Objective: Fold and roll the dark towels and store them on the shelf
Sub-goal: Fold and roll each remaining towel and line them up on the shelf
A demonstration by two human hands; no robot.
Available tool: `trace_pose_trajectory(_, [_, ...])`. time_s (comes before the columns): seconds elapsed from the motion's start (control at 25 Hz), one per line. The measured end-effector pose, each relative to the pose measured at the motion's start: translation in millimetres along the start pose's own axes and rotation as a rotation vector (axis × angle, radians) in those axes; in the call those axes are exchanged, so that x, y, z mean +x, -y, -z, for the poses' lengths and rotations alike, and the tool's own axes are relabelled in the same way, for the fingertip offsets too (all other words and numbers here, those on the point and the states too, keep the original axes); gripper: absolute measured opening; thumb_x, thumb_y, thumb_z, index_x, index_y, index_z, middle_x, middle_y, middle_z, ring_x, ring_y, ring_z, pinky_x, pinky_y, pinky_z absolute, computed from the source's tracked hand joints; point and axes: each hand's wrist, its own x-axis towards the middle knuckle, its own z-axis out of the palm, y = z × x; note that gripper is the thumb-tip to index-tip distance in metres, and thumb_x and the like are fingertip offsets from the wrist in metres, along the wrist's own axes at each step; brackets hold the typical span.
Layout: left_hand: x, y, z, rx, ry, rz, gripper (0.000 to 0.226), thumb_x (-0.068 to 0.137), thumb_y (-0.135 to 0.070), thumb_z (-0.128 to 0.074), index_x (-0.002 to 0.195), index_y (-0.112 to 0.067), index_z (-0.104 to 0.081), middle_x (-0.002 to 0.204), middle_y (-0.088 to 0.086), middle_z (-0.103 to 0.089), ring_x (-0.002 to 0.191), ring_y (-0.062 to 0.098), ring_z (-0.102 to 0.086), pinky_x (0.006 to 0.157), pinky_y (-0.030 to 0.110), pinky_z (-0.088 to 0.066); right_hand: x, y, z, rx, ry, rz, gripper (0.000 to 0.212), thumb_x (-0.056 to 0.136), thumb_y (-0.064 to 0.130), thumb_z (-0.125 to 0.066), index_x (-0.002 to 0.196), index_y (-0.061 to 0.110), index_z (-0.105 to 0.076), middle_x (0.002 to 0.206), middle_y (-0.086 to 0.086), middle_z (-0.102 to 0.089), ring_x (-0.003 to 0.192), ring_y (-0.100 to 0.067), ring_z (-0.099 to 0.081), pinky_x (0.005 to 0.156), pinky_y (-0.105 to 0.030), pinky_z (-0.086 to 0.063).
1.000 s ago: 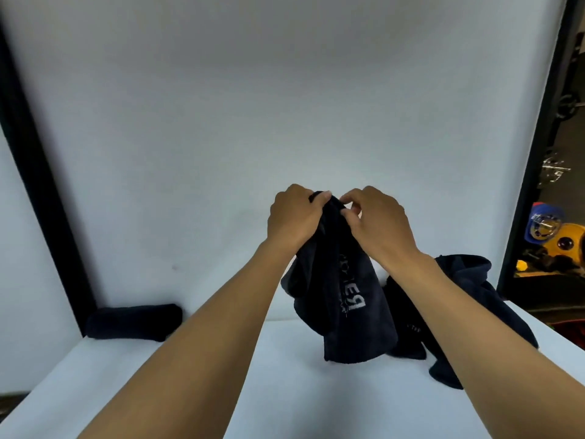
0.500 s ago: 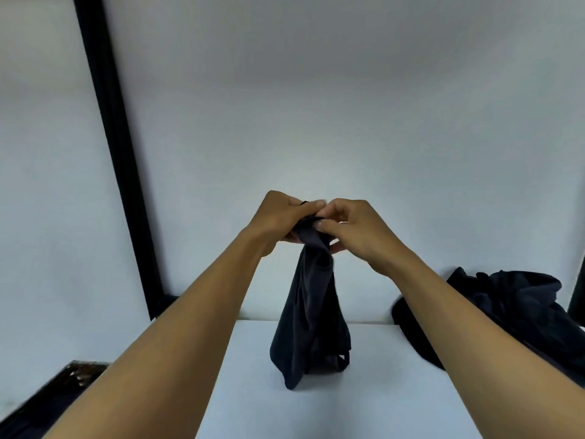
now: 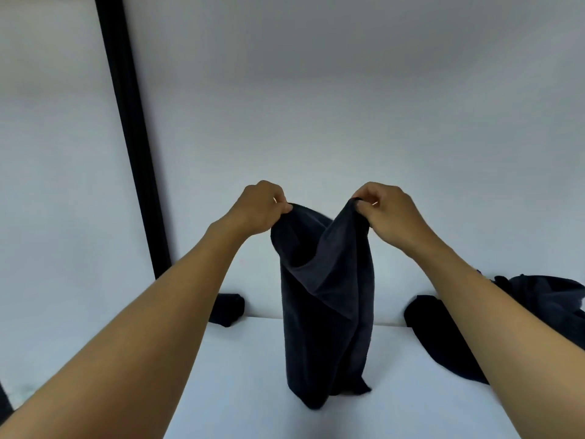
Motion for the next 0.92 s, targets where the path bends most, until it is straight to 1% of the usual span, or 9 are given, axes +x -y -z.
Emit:
trace_pose_trajectory(0.12, [3, 1, 1, -0.170, -0.169, 0.034, 0.014, 0.095, -0.024, -0.057, 0.089, -0.013, -0.063, 0.088, 0.006, -0.066, 0.076, 0.020, -0.062, 0.070, 0.030, -0.052, 7, -12, 22, -0.268, 0.302, -0.042, 0.026, 0.085, 0.004, -0.054, 0.085, 0.025, -0.069, 0.088, 0.007, -0.068, 0.087, -0.014, -0.062, 0.072, -0.020, -0.046])
trace_pose_trajectory(0.2, [3, -3, 2, -0.339, -0.219, 0.033, 0.014, 0.096, -0.023, -0.056, 0.089, -0.012, -0.061, 0.084, 0.011, -0.065, 0.071, 0.021, -0.058, 0.066, 0.031, -0.050, 5, -12, 26, -0.224, 0.448, -0.106, 0.032, 0.084, 0.000, -0.053, 0.088, 0.025, -0.073, 0.094, 0.007, -0.071, 0.097, -0.013, -0.064, 0.081, -0.023, -0.050])
trace_pose_trajectory(0.32, [0, -25, -2, -0.577, -0.021, -0.060, 0.015, 0.098, -0.021, -0.054, 0.089, -0.010, -0.058, 0.077, 0.013, -0.060, 0.069, 0.024, -0.055, 0.065, 0.037, -0.049, 2, 9, 13, 0.154, 0.327, -0.001, 0.038, 0.087, 0.009, -0.064, 0.121, 0.026, -0.062, 0.119, 0.008, -0.063, 0.110, -0.006, -0.060, 0.083, -0.018, -0.047])
trace_pose_trajectory(0.4, [-4, -38, -5, -0.599, 0.132, -0.144, 0.016, 0.100, -0.022, -0.051, 0.090, -0.010, -0.057, 0.077, 0.010, -0.060, 0.068, 0.023, -0.054, 0.064, 0.033, -0.047, 6, 23, 0, 0.283, 0.337, 0.075, 0.052, 0.084, 0.012, -0.071, 0.130, 0.025, -0.052, 0.129, 0.011, -0.056, 0.117, -0.003, -0.053, 0.092, -0.019, -0.044])
trace_pose_trajectory(0.44, [-4, -42, -4, -0.611, 0.187, -0.171, 0.017, 0.101, -0.023, -0.050, 0.091, -0.010, -0.056, 0.079, 0.010, -0.061, 0.070, 0.023, -0.053, 0.063, 0.031, -0.045, 11, 26, -4, 0.331, 0.344, 0.071, 0.048, 0.082, 0.011, -0.073, 0.123, 0.021, -0.053, 0.125, 0.009, -0.059, 0.114, -0.004, -0.056, 0.094, -0.022, -0.045])
trace_pose_trajectory(0.56, [-2, -41, 3, -0.702, 0.272, -0.169, 0.016, 0.101, -0.026, -0.049, 0.096, -0.012, -0.056, 0.086, 0.010, -0.059, 0.077, 0.023, -0.050, 0.068, 0.030, -0.043, 20, 24, -2, 0.421, 0.355, -0.022, 0.024, 0.081, 0.010, -0.073, 0.096, 0.015, -0.056, 0.092, -0.001, -0.067, 0.088, -0.013, -0.063, 0.087, -0.036, -0.050])
trace_pose_trajectory(0.72, [-1, -38, 7, -0.735, 0.310, -0.160, 0.014, 0.101, -0.026, -0.049, 0.093, -0.016, -0.055, 0.085, 0.003, -0.061, 0.079, 0.018, -0.053, 0.072, 0.030, -0.049, 18, 19, -3, 0.489, 0.463, -0.058, 0.012, 0.085, 0.013, -0.067, 0.095, 0.011, -0.061, 0.091, -0.006, -0.065, 0.087, -0.016, -0.063, 0.089, -0.038, -0.051])
trace_pose_trajectory(0.84, [1, -40, 10, -0.686, 0.266, -0.164, 0.015, 0.101, -0.025, -0.049, 0.090, -0.016, -0.054, 0.083, 0.002, -0.060, 0.075, 0.015, -0.054, 0.067, 0.027, -0.050, 18, 14, 0, 0.577, 0.436, -0.090, 0.010, 0.084, 0.011, -0.068, 0.088, 0.012, -0.060, 0.086, -0.007, -0.063, 0.081, -0.020, -0.059, 0.076, -0.033, -0.047])
trace_pose_trajectory(0.92, [3, -39, 19, -0.665, 0.208, -0.160, 0.016, 0.101, -0.024, -0.048, 0.088, -0.016, -0.053, 0.079, -0.001, -0.059, 0.070, 0.011, -0.053, 0.063, 0.024, -0.050, 20, 5, 10, 0.546, 0.395, -0.129, 0.015, 0.082, 0.010, -0.071, 0.088, 0.011, -0.058, 0.088, -0.012, -0.066, 0.080, -0.024, -0.061, 0.074, -0.036, -0.047])
